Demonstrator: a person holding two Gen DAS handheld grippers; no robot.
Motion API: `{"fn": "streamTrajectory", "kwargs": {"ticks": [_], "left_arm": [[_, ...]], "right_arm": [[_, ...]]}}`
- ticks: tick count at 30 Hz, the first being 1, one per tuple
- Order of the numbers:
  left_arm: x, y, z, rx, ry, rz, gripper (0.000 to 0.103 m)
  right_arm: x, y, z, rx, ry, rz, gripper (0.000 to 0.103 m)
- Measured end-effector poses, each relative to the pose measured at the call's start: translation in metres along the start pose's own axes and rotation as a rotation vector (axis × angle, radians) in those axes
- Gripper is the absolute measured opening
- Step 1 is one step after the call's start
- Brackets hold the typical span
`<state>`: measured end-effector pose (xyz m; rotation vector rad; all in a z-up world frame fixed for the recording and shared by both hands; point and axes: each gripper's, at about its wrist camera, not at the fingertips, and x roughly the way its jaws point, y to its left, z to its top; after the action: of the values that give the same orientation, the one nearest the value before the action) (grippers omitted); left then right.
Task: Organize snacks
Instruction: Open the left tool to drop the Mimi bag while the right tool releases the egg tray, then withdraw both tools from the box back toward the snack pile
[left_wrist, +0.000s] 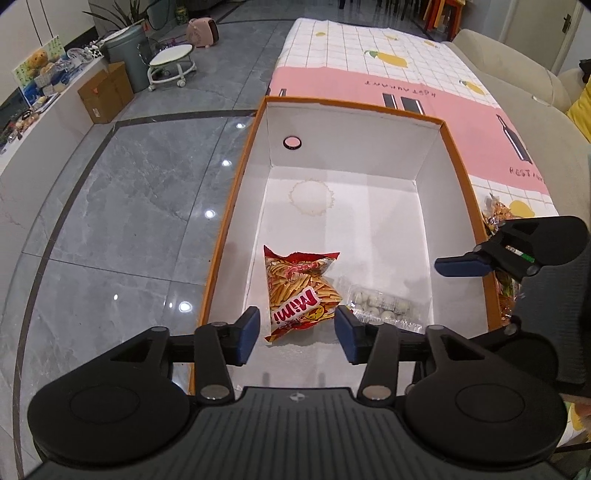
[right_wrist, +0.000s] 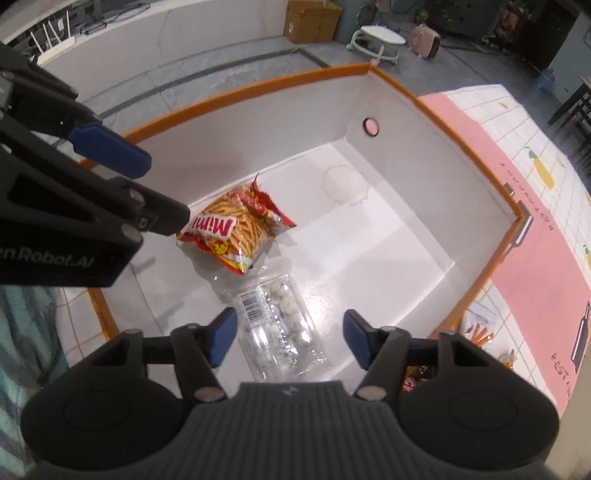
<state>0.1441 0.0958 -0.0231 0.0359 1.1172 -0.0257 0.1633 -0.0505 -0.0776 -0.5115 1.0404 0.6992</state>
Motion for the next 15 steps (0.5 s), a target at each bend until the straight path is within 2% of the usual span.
{"fn": "streamTrajectory", "kwargs": {"ticks": [6, 11, 15], "left_arm": [[-0.016, -0.005, -0.006, -0.018, -0.041, -0.008, 0.058], [-0.037, -0.02, -0.015, 0.002, -0.116, -0.006, 0.061], [-0.054, -0.037, -0.025, 0.02, -0.179, -0.036, 0.062]], "right_arm": [[-0.029, -0.006, -0.015, 0.043, -0.096, -0.005, 0.07], [-0.058, -0.009, -0.036, 0.093, -0.171, -0.033, 0.072], [-0.081, -0.013, -0.057, 0.131, -0.236, -0.066, 0.073]]}}
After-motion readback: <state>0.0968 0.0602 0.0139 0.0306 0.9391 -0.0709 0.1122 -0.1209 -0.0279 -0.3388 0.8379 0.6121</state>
